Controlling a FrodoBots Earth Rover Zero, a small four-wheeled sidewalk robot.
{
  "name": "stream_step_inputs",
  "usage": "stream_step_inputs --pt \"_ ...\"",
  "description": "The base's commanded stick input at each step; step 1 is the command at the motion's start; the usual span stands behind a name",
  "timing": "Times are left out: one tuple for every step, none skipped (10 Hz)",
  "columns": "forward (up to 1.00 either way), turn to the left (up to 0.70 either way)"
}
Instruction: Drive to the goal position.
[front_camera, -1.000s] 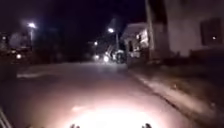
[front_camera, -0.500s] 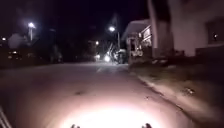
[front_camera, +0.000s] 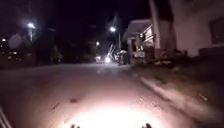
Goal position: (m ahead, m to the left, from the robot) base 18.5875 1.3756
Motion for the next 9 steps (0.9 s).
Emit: stream_step_inputs --pt "0.7 0.0" --pt "0.7 0.0" --pt "0.7 0.0" --pt "0.7 0.0" --pt "0.7 0.0" --pt "0.7 0.0" --pt "0.7 0.0" --pt "0.7 0.0" --pt "0.7 0.0"
